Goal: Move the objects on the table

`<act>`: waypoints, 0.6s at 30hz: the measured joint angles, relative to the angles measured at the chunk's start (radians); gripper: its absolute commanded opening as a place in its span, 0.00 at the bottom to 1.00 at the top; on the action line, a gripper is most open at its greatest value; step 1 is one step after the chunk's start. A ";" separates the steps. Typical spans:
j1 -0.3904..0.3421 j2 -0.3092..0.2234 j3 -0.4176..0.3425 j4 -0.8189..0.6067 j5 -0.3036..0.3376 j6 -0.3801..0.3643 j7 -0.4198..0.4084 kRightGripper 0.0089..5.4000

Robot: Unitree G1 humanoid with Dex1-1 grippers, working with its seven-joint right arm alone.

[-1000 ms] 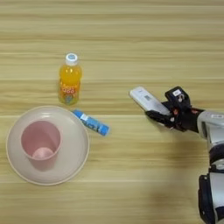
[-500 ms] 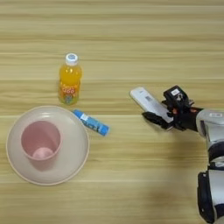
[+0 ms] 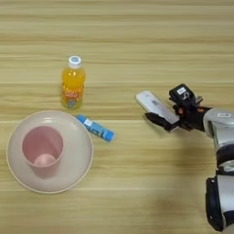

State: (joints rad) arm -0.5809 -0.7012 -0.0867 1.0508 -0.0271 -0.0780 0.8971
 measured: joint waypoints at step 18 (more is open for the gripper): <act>0.108 0.088 -0.056 -0.471 0.242 0.003 0.196 0.99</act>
State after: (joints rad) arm -0.4732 -0.6135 -0.1423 0.5795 0.2144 -0.0746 1.0932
